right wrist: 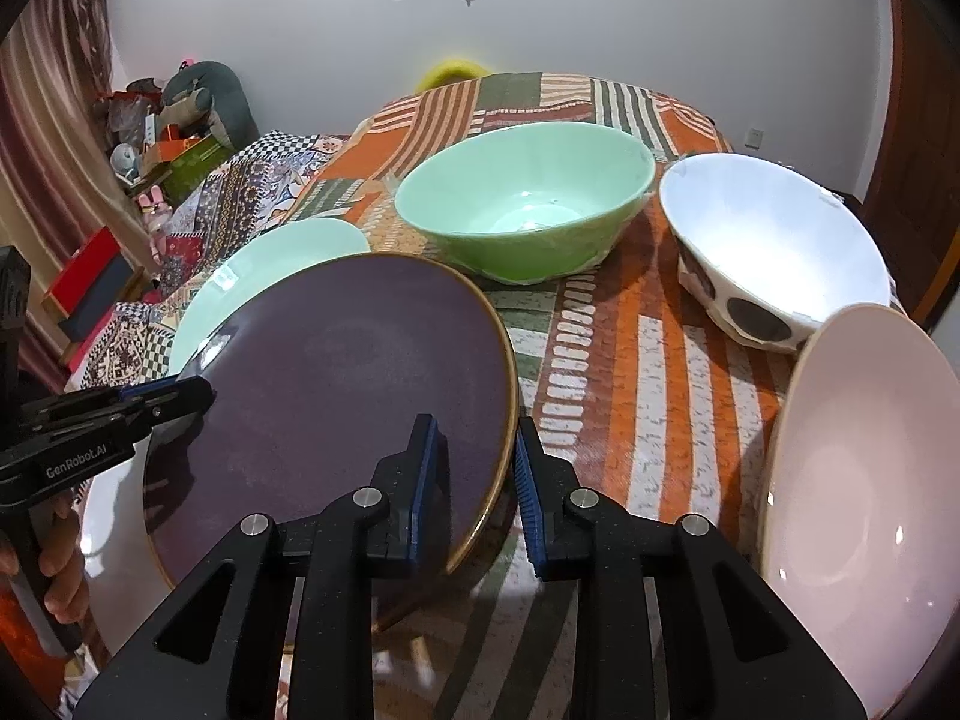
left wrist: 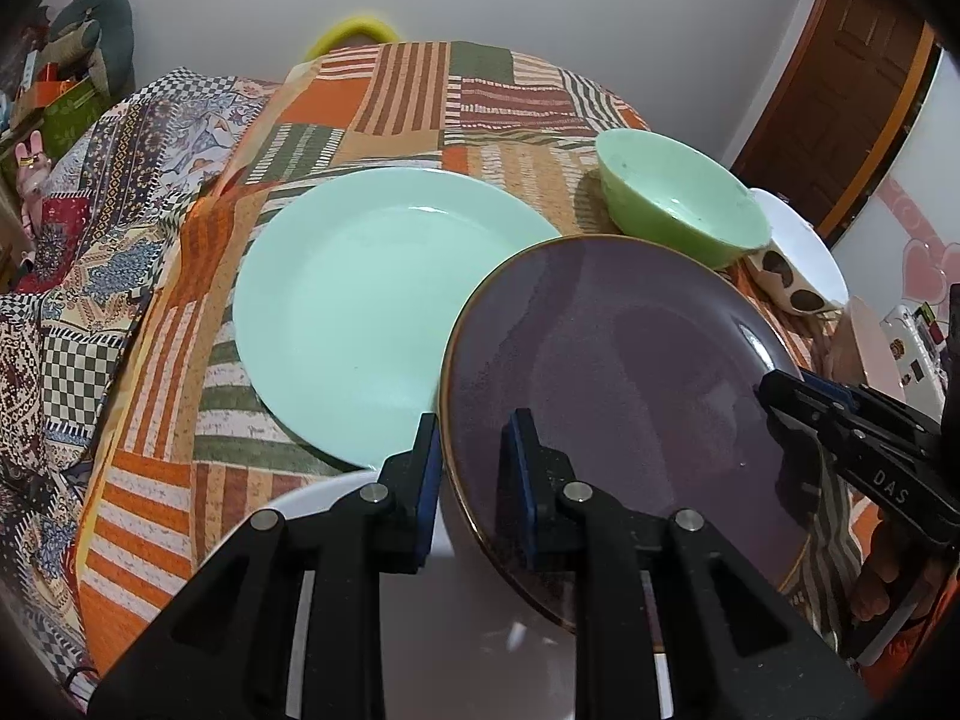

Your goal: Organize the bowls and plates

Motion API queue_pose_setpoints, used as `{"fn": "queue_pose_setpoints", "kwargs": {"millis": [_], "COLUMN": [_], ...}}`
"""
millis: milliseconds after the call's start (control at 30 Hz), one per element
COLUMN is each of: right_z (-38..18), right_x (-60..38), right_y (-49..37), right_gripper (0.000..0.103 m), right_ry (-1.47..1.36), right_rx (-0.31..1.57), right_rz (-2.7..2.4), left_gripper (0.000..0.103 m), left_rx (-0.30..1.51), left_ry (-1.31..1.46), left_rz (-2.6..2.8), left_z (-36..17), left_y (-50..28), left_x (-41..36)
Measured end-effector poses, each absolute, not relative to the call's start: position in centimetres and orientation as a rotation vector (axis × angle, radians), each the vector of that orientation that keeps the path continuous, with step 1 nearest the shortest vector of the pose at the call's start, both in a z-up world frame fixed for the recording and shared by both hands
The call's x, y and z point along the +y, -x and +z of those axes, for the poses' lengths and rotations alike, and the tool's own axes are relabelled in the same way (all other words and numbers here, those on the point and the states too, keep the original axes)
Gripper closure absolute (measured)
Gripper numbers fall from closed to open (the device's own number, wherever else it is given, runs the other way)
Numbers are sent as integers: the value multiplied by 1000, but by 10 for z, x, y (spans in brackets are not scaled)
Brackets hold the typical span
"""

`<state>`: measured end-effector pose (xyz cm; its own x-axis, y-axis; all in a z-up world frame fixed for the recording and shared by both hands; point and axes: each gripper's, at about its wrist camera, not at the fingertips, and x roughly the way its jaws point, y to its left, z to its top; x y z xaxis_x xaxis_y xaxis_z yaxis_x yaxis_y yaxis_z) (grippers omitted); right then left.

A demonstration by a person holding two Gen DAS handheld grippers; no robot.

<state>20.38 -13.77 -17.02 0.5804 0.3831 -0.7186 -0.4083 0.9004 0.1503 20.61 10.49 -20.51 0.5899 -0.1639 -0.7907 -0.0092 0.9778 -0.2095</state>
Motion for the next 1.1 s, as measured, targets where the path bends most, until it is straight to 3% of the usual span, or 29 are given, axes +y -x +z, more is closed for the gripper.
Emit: {"fn": "queue_pose_setpoints", "kwargs": {"millis": [1100], "right_z": [-150], "right_x": [-168], "right_y": [-138], "right_gripper": [80], "right_ry": [-3], "right_rx": [791], "right_rz": [495], "left_gripper": [82], "left_rx": [903], "left_ry": [205], "left_rz": [-62], "left_z": [-174], "left_y": [-105], "left_x": [68]}}
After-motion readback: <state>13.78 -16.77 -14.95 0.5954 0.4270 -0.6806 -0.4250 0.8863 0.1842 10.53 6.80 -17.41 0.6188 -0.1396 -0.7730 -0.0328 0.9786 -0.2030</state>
